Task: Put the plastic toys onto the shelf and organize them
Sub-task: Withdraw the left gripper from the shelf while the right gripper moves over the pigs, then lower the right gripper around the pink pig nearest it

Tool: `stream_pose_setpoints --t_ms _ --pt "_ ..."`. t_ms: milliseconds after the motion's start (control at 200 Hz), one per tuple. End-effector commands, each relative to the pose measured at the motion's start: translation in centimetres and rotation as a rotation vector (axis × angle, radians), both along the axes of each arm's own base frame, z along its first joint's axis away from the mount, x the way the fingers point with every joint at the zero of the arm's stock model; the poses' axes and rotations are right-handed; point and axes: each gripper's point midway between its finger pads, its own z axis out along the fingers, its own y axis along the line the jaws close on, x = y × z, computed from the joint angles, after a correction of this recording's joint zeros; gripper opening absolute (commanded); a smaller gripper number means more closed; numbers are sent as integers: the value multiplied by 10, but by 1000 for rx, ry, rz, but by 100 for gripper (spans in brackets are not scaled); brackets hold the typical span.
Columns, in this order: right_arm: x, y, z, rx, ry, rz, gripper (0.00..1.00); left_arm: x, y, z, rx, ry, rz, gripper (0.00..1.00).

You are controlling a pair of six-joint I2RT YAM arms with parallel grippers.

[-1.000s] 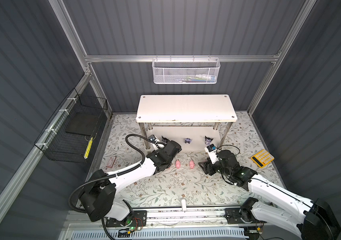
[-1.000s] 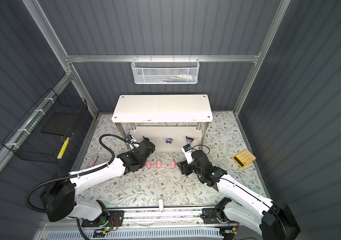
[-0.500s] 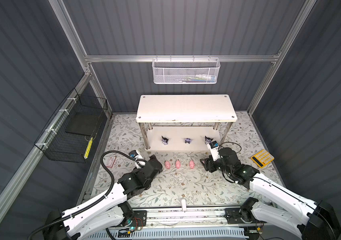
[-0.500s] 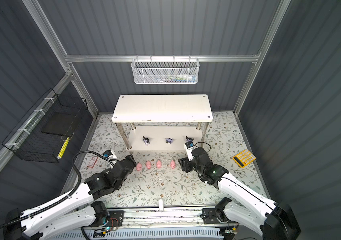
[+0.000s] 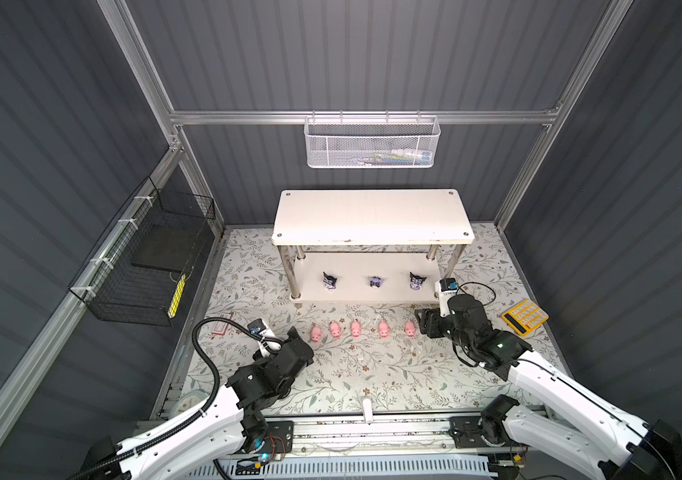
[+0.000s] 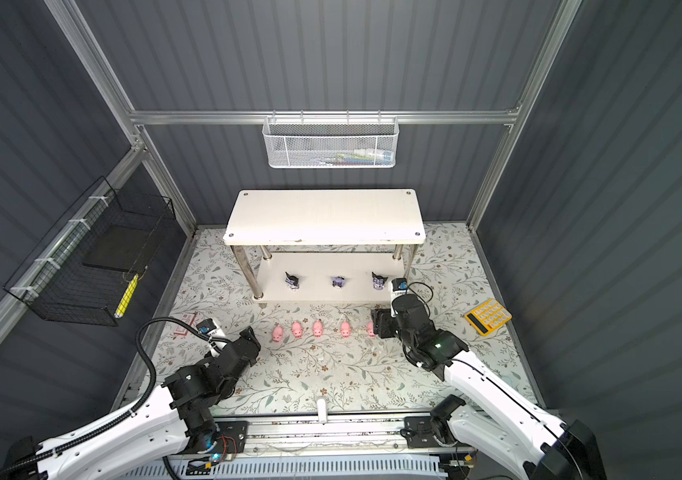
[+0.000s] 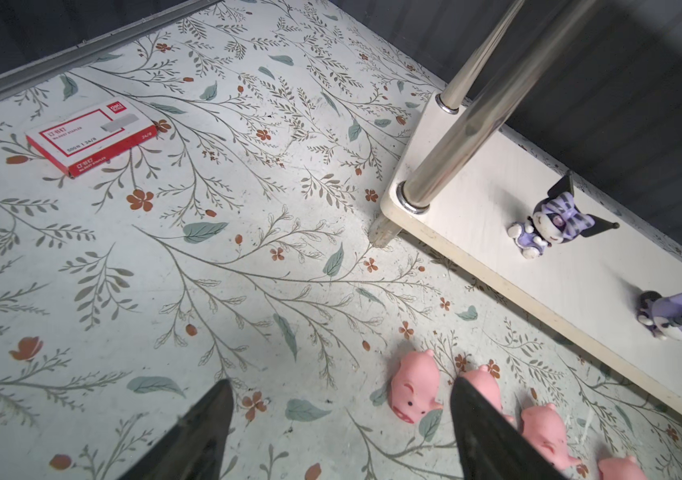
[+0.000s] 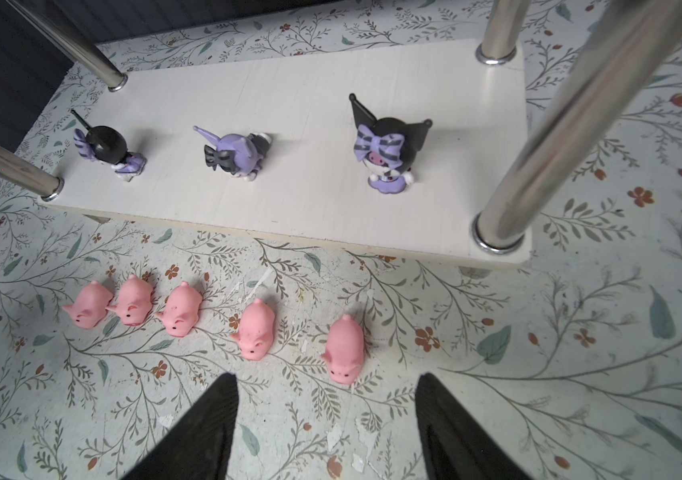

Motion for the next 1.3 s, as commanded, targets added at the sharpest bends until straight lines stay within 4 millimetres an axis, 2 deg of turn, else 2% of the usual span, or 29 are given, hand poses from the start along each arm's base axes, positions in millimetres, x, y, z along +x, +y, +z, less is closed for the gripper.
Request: stream_pose_setpoints --t_ms 0,280,365,395,915,1186,1296 --pt "-3 -6 -20 2 56 -41 70 6 -3 -2 23 -21 0 83" --pt "0 9 -60 -2 141 6 69 11 -13 -9 12 -19 -16 83" --pt "2 14 -65 -2 150 22 69 12 -14 -9 13 -19 -17 83" --pt "2 16 -75 -14 178 28 68 12 -13 -10 14 -18 -15 83" --pt "7 31 -107 -18 266 68 67 12 -13 -12 19 -22 -8 82" --pt "11 35 -114 -27 279 75 67 12 -13 -18 12 -11 -4 82" --pt "14 34 -117 -41 285 65 64 12 -12 -18 10 -12 0 82"
